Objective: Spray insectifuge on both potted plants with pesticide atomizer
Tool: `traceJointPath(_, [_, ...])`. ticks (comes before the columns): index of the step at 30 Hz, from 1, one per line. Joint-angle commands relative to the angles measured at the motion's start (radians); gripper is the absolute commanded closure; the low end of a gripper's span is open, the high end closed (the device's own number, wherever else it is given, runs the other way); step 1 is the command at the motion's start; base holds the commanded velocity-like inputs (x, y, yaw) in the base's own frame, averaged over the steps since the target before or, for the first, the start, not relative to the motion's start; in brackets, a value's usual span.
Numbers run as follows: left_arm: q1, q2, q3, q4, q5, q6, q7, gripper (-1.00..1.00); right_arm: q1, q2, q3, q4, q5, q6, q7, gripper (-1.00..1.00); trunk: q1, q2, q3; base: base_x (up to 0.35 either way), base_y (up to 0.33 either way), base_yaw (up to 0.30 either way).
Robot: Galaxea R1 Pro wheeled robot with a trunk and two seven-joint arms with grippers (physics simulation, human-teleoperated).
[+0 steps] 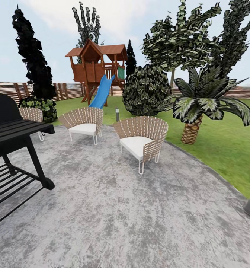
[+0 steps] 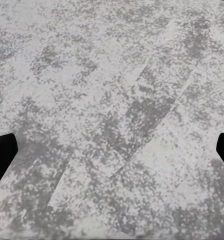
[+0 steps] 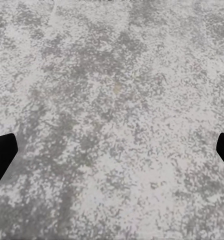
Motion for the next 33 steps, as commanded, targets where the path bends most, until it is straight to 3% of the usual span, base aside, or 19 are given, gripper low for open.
traceJointPath(1, [-0.001,0.0,-0.002,0.001,0.005,-0.003,0.001,-1.0,0.0,0.0,0.0,0.0,0.001,-0.003,-0.001,-1.0,0.0,-0.001,-0.001,0.0,0.0,0.281])
traceJointPath(33, [-0.001,0.0,-0.002,0.001,0.005,-0.004,0.001,-1.0,0.0,0.001,0.002,0.002,0.002,-0.003,-0.001,-1.0,0.0,-0.001,-0.001,0.0,0.0,0.281])
